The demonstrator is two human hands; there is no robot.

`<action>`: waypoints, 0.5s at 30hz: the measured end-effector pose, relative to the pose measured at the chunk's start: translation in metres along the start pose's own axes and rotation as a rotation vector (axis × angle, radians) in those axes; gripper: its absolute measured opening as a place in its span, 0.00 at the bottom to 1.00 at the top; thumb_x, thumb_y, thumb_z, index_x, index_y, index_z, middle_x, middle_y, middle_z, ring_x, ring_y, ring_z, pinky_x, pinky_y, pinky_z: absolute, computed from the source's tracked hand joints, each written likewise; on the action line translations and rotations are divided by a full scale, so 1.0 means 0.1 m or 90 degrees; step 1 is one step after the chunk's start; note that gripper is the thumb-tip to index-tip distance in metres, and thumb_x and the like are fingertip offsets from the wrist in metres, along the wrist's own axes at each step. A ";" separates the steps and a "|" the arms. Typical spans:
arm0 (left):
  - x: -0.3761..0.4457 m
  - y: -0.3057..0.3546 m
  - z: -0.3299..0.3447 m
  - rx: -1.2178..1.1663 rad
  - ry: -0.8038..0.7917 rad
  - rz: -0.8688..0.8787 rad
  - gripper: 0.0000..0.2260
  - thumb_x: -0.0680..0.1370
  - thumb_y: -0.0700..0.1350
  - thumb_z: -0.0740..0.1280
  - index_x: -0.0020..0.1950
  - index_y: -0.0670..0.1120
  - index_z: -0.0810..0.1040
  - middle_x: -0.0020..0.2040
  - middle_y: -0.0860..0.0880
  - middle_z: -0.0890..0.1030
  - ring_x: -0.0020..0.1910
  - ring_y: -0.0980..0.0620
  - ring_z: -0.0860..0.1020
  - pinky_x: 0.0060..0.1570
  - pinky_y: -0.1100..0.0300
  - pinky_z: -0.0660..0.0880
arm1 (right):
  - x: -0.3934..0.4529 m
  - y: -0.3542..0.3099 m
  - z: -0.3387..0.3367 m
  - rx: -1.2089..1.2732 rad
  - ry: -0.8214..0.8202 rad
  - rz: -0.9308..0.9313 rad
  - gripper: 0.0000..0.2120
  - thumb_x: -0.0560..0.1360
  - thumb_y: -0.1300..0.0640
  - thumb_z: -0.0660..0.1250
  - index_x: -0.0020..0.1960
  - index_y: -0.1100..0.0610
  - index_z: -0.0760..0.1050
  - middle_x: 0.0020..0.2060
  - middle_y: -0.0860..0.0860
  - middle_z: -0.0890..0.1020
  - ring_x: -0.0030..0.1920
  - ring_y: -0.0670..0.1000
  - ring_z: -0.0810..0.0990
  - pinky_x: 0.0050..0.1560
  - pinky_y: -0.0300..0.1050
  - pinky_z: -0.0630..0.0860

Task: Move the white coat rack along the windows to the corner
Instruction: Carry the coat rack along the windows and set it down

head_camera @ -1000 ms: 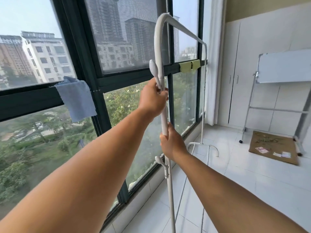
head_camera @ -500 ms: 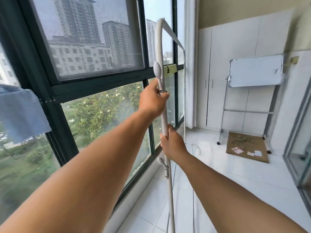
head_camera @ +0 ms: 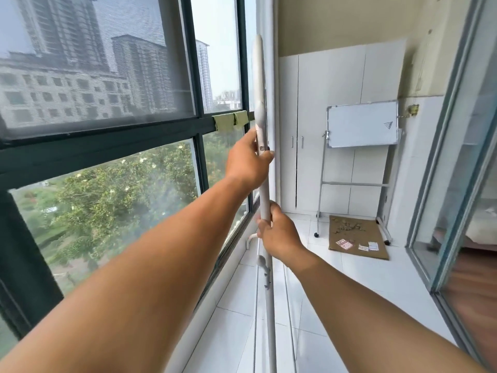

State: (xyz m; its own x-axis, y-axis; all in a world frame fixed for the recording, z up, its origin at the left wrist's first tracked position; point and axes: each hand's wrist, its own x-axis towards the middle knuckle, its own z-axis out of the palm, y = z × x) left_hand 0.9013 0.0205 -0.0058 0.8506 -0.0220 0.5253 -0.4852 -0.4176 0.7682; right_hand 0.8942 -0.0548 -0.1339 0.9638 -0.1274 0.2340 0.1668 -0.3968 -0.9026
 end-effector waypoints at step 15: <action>0.86 -0.47 0.33 -0.059 -0.052 0.000 0.11 0.75 0.40 0.67 0.57 0.45 0.76 0.51 0.42 0.82 0.53 0.40 0.80 0.57 0.44 0.77 | 0.94 0.28 0.06 -0.031 0.045 -0.027 0.10 0.76 0.56 0.59 0.57 0.52 0.70 0.42 0.52 0.80 0.45 0.58 0.81 0.49 0.49 0.77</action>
State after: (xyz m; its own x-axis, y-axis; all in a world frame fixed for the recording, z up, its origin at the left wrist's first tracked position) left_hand 1.0039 0.0083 -0.0091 0.8624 -0.0982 0.4967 -0.4989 -0.3317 0.8007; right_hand 0.9904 -0.0723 -0.1391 0.9387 -0.1722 0.2987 0.1960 -0.4464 -0.8731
